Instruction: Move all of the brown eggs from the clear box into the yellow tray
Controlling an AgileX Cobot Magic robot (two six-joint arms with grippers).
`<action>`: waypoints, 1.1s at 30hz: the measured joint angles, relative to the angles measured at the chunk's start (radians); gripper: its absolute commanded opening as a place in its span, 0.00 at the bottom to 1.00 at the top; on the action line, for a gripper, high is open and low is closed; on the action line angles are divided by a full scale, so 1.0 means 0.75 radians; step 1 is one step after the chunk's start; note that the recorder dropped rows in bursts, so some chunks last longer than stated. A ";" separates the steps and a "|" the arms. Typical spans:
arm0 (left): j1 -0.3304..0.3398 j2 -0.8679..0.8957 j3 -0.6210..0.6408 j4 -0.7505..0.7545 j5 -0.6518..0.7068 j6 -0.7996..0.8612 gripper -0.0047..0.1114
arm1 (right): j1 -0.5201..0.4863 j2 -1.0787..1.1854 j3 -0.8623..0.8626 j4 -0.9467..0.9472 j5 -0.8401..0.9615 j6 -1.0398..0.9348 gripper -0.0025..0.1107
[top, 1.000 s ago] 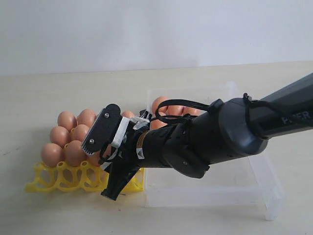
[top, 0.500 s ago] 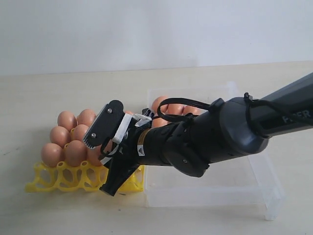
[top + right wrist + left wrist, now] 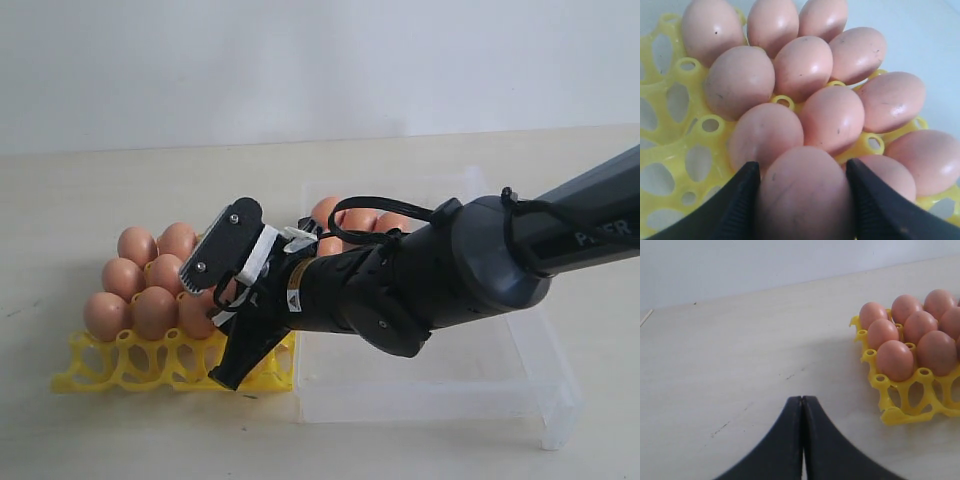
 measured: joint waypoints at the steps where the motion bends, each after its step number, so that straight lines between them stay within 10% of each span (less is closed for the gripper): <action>1: 0.000 0.000 0.000 0.000 0.000 0.000 0.04 | 0.000 0.000 0.000 0.000 -0.003 0.010 0.21; 10: 0.000 0.000 0.000 0.000 0.000 0.000 0.04 | 0.000 0.000 0.000 0.000 -0.008 0.082 0.53; 33: 0.000 0.000 0.000 0.000 0.000 0.000 0.04 | -0.008 -0.173 0.000 0.184 0.012 0.100 0.48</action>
